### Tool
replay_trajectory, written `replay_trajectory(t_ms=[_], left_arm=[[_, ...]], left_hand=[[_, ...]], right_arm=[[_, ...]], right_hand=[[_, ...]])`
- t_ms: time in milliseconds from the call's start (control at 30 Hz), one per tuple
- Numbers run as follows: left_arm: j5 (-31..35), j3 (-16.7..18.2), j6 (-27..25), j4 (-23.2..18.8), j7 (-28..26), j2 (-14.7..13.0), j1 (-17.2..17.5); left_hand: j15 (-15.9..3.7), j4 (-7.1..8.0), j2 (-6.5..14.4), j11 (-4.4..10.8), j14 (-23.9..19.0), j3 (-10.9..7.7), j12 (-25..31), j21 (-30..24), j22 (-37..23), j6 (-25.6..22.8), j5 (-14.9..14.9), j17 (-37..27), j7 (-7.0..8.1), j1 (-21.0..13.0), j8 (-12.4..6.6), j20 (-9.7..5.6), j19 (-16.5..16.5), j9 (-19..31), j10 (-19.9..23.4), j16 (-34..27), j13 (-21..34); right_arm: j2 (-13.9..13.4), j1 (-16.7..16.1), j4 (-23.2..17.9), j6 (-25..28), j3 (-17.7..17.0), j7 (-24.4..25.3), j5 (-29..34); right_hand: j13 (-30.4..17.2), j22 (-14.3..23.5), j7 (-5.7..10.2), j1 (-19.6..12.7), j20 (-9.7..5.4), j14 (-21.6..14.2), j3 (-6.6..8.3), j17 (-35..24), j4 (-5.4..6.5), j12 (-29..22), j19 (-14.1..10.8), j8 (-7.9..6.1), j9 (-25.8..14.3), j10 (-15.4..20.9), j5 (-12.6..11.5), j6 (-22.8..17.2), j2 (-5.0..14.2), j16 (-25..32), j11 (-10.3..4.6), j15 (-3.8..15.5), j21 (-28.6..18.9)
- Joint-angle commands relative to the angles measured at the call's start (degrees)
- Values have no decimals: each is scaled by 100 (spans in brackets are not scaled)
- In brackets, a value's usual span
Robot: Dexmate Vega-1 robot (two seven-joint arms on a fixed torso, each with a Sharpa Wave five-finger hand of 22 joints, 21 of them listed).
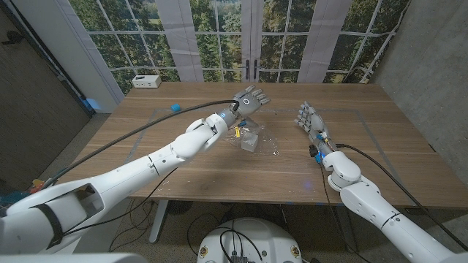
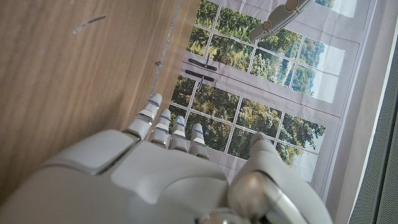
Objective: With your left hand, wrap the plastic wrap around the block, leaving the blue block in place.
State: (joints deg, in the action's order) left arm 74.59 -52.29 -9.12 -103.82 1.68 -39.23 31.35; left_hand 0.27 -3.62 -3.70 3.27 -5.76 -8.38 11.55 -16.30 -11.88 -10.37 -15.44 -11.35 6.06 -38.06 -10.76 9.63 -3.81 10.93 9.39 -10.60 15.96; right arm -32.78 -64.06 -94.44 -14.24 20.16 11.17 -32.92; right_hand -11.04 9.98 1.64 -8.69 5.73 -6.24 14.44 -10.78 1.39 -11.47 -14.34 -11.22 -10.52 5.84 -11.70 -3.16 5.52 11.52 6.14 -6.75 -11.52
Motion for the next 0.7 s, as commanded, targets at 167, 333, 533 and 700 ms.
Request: replay_trajectory(t_ms=[167,333,533,700], left_arm=[[-2327,755,1093,-469,2138,-301,-397],[-2688,826,1252,-545,2926,-313,-732],[-3345,1001,1714,-562,3063,-405,-774],[-2927,1119,1783,-937,2362,-590,-350]], left_hand=[[245,-191,601,-130,397,-413,10,164,-33,-86,79,22,41,-490,-60,220,427,-1,-337,26,-42],[317,-262,614,-215,511,-451,-13,209,-41,-38,162,34,-4,-557,-39,251,554,-3,-492,33,-60],[325,-282,600,-236,475,-447,19,200,-46,-126,209,39,-34,-554,-70,256,543,-3,-467,0,-72],[187,-334,589,-65,161,-432,254,101,-62,-695,333,57,208,-543,-224,153,339,14,30,-116,-103]], right_arm=[[-53,-87,-74,22,-30,-10,-49],[-62,-88,-90,21,-31,-29,-58],[-73,-114,-105,-16,-49,-26,-48],[-69,-144,-99,-11,-58,6,-50]], right_hand=[[-22,22,8,-35,5,-57,7,-20,1,3,-45,3,-35,25,-16,-41,-30,-3,-1,12,-18],[-22,23,10,-32,3,-52,7,-22,4,2,-42,2,-35,29,-16,-44,-26,-5,-4,15,-17],[-22,23,-2,-30,5,-54,8,-23,9,4,-42,9,-36,26,-17,-28,-19,-5,-4,6,-16],[-23,23,2,-30,3,-51,10,-24,11,6,-41,7,-36,21,-17,-31,-15,-6,-4,13,-15]])
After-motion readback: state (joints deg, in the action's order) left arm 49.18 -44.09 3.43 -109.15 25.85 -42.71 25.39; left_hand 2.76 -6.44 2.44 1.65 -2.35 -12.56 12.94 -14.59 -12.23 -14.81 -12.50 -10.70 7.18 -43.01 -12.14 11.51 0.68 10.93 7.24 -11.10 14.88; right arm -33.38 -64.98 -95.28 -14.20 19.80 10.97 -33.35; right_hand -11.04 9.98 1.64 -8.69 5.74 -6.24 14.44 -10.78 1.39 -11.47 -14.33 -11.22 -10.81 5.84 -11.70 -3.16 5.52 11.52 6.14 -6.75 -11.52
